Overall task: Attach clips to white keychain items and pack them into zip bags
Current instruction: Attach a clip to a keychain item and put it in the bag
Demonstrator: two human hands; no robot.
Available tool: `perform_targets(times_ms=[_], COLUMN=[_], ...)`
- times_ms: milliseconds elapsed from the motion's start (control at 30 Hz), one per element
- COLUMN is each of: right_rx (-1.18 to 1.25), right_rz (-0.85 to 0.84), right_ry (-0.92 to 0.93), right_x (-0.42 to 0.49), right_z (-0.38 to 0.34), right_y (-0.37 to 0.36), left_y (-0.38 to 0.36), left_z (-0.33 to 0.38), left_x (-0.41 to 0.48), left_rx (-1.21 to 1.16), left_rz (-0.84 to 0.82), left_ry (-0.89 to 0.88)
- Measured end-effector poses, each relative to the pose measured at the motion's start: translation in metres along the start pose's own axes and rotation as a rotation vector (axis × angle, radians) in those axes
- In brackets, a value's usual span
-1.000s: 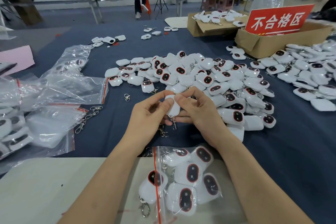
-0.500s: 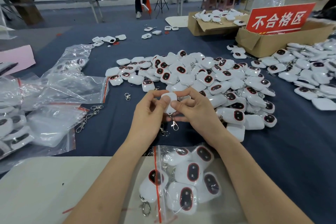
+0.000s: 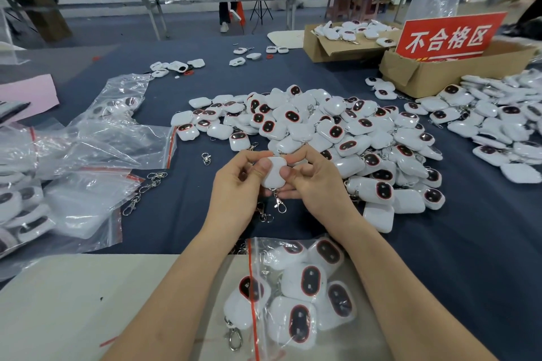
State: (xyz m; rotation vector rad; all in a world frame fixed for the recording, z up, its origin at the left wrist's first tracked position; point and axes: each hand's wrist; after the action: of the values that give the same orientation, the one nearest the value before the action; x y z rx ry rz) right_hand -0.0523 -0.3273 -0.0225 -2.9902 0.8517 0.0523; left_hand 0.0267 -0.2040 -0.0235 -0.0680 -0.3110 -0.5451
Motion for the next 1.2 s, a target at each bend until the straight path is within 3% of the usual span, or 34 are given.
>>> perform_targets(times_ms=[200, 400, 533, 633, 800, 1000, 1200], right_rx=[0.037, -0.258, -0.563, -0.724, -0.937, -0.92, -0.759], right_rz=[0.038, -0.023, -0.28, -0.513, -0.655, -0.636, -0.585], right_ry=[0.046, 0.14, 0.213, 0.144, 0.095, 0.098, 0.064], right_x=[-0.004, -0.016, -0.043, -0.06, -0.067, -0.068, -0.073], right_z=[-0.007, -0.03, -0.045, -0.05, -0.046, -0.051, -0.05], right_y=[0.003, 0.007, 0.007, -0.003, -0.012, -0.011, -0.006], left_y=[0.003, 0.026, 0.065, 0.091, 0.109, 0.09, 0.08], left_z=[0.006, 0.038, 0.049, 0.046, 0.051, 0.056, 0.059], left_x=[-0.005, -0.022, -0.068, -0.106, -0.138, -0.153, -0.151], left_rx=[0.047, 0.034, 0.088, 0.305, 0.479, 0.381, 0.466], left_rz=[-0.122, 0.099, 0.06, -0.049, -0.241, -0.304, -0.318], left_ry=[-0.049, -0.113, -0.124, -0.144, -0.22, -0.19, -0.273])
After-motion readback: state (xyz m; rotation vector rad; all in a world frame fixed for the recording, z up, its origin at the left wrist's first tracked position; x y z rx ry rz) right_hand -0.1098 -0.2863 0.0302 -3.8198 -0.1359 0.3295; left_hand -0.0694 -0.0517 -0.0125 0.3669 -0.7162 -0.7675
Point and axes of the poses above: each hand's wrist, its own x-axis towards the middle knuckle, its own y-axis out of the back of the hand, z = x × y, and after that the axes turned 8 degrees about -y, right-handed
